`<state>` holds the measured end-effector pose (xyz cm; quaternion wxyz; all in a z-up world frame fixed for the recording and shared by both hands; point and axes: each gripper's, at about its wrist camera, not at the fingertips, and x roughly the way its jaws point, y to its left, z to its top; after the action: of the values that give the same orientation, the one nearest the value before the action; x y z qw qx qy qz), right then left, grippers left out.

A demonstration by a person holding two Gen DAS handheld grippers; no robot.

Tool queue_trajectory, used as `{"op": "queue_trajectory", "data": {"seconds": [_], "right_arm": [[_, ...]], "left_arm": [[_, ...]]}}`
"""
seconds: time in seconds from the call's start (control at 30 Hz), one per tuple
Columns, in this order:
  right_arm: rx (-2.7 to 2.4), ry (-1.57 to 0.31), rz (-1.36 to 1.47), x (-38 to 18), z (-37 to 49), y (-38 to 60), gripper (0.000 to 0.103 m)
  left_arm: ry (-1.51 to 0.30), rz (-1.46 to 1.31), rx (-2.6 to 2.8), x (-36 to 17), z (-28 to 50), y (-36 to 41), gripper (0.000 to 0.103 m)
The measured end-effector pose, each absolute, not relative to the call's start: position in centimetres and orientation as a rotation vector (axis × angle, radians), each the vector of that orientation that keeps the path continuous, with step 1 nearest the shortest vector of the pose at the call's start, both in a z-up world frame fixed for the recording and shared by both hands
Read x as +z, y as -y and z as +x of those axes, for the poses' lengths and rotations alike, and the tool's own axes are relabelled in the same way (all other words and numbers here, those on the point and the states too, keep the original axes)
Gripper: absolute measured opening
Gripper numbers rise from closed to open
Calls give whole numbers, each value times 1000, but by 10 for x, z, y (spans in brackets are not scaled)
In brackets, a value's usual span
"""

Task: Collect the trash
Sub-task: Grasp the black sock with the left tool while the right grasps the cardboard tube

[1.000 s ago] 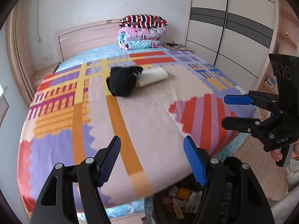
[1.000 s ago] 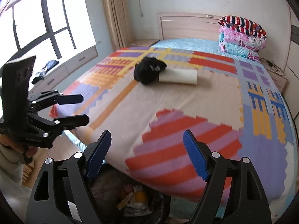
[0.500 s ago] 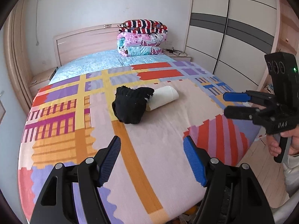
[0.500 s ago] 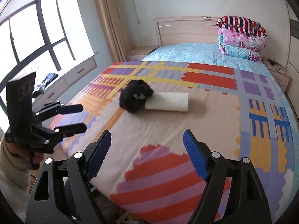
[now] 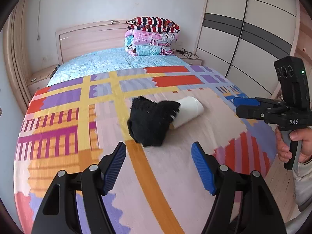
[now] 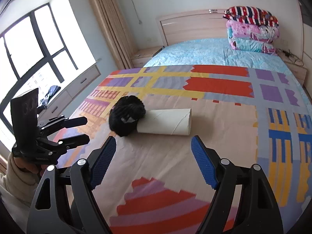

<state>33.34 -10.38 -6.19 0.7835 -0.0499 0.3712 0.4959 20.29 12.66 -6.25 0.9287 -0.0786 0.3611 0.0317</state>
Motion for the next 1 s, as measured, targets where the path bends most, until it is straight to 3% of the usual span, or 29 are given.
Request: {"op": "queue_trajectory", "data": {"seconds": [0.53, 0.83, 0.9, 0.93, 0.97, 1.0], "right_arm": [[1058, -887, -84, -93, 383, 73, 78], [1093, -967, -38, -110, 401, 65, 37], [1105, -973, -28, -111, 401, 65, 34], [1102, -970, -29, -110, 400, 65, 33], [1101, -969, -28, -109, 400, 66, 31], [1101, -968, -23, -108, 399, 67, 30]], "left_arm": [[-801, -148, 63, -86, 256, -150, 67], [-819, -181, -11, -98, 275, -153, 67], [-830, -193, -14, -101, 275, -152, 67], [-831, -194, -15, -101, 274, -152, 64], [-828, -194, -16, -101, 273, -151, 52], [-824, -198, -13, -100, 272, -151, 49]]}}
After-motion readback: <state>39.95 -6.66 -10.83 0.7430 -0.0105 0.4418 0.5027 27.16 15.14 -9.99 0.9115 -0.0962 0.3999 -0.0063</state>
